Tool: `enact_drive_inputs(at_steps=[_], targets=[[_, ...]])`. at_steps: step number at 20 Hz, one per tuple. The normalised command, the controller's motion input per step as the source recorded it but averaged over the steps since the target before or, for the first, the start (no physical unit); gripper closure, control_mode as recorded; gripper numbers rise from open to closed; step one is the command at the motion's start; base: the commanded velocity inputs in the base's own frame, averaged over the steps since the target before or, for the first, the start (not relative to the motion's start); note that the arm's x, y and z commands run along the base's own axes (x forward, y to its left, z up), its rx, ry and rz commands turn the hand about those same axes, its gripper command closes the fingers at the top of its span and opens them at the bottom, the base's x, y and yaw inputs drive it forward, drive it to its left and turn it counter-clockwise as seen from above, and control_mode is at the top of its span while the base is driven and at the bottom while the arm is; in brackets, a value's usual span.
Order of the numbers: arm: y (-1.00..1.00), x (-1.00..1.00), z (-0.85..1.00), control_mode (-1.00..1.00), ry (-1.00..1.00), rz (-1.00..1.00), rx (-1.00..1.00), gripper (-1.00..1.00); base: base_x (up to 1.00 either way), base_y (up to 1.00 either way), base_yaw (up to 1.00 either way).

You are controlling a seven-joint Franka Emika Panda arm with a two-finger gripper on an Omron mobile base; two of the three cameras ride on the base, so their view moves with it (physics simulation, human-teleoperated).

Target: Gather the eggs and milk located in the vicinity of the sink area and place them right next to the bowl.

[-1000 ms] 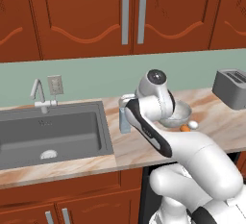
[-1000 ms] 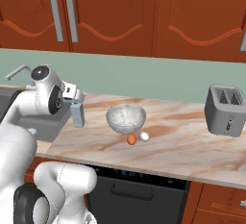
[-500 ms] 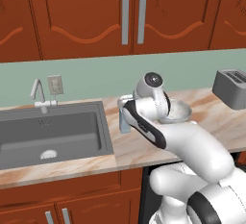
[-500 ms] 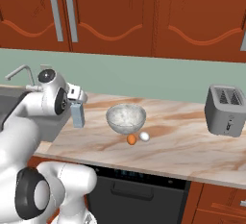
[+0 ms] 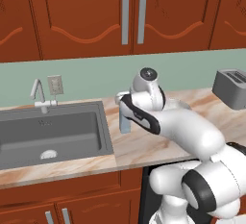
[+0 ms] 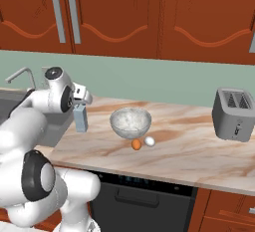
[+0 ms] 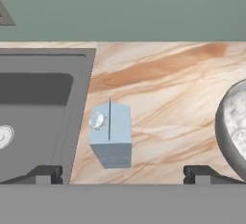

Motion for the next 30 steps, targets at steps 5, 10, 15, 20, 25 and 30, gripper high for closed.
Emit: enact_drive_inputs(at_steps=[5,10,15,20,25,30], targets=[[0.0,0.34,-0.15,-1.0,0.1,0.0,0.0,-1.0,0.0,0.0,0.0],[0.0,0.3,-0.14,-1.0,0.02,0.0,0.0,-1.0,0.0,0.0,0.0],[0.0,0.03,-0.15,-1.0,0.02,0.0,0.0,-1.0,0.0,0.0,0.0],[0.0,0.0,-0.19,-1.0,0.05,0.0,0.0,-1.0,0.0,0.0,0.0],[0.0,0.0,-0.16,-1.0,0.05,0.0,0.0,-1.0,0.0,0.0,0.0],[0.03,0.0,-0.05,-1.0,0.03,0.0,0.0,-1.0,0.0,0.0,0.0]])
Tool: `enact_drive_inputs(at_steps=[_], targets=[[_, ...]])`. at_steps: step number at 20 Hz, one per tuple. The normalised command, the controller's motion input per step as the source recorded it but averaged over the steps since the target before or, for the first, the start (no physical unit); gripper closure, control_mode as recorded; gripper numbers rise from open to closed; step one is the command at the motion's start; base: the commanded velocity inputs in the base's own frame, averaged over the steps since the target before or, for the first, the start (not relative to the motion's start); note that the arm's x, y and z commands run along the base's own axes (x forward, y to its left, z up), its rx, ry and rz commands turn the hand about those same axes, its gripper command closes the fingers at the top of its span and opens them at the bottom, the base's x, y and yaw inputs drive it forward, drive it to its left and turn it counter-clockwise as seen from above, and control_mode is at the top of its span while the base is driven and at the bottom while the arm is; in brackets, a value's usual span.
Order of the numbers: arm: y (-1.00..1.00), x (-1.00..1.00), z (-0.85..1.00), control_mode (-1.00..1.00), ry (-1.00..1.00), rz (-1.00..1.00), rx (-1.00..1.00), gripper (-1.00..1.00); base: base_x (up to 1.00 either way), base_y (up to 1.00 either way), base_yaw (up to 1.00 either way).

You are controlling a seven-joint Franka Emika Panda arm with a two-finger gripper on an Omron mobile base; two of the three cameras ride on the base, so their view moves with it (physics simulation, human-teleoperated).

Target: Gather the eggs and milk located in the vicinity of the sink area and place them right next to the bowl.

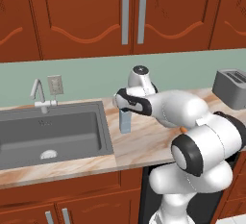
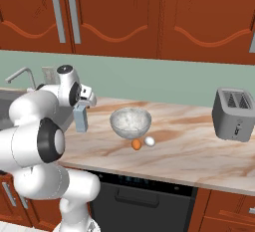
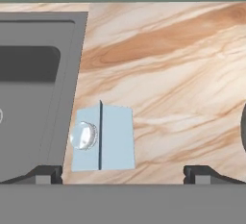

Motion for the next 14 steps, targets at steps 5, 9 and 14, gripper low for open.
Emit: enact_drive_inputs(at_steps=[5,9,14], targets=[[0.07,0.0,-0.06,-1.0,0.03,0.0,0.0,-1.0,0.0,0.0,0.0],[0.03,0.03,-0.07,-1.0,0.01,0.0,0.0,-1.0,0.0,0.0,0.0],[0.0,0.19,-0.07,-1.0,0.0,0.0,0.0,-1.0,0.0,0.0,0.0]])
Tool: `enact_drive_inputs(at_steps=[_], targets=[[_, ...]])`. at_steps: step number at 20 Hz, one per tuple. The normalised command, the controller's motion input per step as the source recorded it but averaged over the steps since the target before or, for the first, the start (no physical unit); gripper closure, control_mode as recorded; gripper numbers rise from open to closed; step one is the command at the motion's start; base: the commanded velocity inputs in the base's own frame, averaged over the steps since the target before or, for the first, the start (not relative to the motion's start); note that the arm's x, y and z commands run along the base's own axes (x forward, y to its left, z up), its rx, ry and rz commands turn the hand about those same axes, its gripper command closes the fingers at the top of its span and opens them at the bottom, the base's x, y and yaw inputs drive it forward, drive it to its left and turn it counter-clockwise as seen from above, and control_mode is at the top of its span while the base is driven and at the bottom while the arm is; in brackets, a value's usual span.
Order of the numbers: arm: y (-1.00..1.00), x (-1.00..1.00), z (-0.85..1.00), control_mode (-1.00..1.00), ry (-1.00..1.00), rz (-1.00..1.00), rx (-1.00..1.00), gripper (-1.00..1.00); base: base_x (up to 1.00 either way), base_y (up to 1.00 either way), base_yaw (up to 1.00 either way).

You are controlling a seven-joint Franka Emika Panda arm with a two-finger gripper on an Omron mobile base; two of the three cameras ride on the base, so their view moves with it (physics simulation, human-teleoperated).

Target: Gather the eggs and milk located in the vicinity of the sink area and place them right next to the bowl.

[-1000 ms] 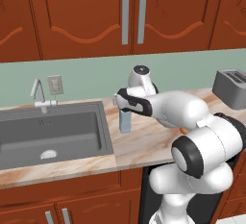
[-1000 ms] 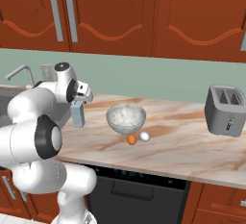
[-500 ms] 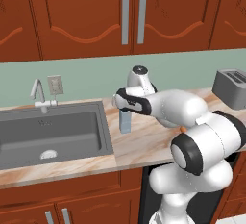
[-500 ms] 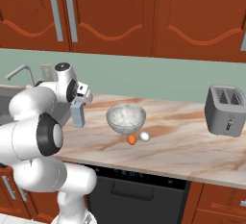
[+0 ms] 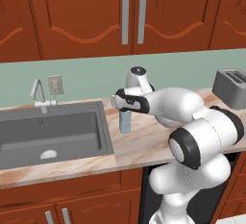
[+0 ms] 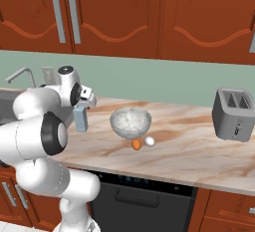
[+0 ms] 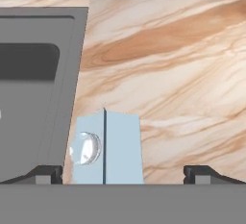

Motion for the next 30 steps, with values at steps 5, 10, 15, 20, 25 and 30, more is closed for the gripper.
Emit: enact_drive_inputs(at_steps=[5,10,15,20,25,30], targets=[[0.03,0.15,-0.02,-1.0,0.01,0.0,0.0,-1.0,0.0,0.0,0.0],[0.08,0.0,-0.03,-1.0,0.05,0.0,0.0,-1.0,0.0,0.0,0.0],[0.06,0.0,-0.19,-1.0,0.05,0.0,0.0,-1.0,0.0,0.0,0.0],[0.0,0.05,-0.25,-1.0,0.01,0.0,0.0,-1.0,0.0,0.0,0.0],[0.0,0.04,-0.13,-1.0,0.0,0.0,0.0,-1.0,0.0,0.0,0.0],[0.0,0.0,0.0,-1.0,0.0,0.0,0.0,1.0,0.0,0.0,0.0]])
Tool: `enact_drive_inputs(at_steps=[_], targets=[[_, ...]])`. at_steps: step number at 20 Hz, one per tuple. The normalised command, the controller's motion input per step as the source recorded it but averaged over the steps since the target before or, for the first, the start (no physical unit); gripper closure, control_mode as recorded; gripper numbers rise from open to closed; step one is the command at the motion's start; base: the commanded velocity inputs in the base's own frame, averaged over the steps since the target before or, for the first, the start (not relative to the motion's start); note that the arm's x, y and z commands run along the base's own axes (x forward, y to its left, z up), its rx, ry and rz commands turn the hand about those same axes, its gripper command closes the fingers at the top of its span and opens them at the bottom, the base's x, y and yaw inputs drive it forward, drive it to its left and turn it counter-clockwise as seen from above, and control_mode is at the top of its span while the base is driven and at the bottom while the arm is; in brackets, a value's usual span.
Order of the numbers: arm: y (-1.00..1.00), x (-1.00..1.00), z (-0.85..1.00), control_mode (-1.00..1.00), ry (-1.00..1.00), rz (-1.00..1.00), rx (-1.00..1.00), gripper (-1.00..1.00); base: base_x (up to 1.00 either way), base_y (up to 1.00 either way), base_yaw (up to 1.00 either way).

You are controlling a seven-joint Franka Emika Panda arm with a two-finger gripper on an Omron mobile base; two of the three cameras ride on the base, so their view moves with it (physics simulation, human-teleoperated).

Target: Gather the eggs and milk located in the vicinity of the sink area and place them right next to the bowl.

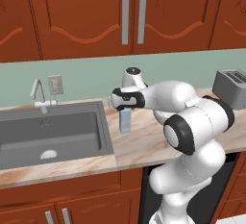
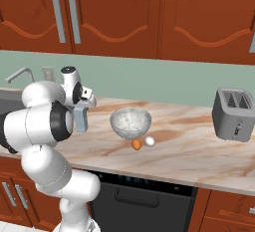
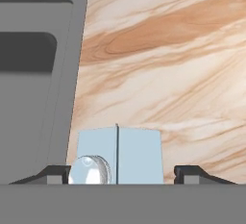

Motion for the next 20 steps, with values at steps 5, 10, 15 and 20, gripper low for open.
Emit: enact_drive_inputs(at_steps=[5,10,15,20], targets=[[0.0,0.0,0.0,-1.0,0.0,0.0,0.0,1.0,0.0,0.0,0.0],[-0.07,-0.05,0.0,-1.0,0.0,0.0,0.0,1.0,0.0,0.0,0.0],[-0.17,0.0,0.08,-1.0,0.0,0.0,0.0,1.0,0.0,0.0,0.0],[-0.13,0.0,0.06,-1.0,0.0,0.0,0.0,1.0,0.0,0.0,0.0]])
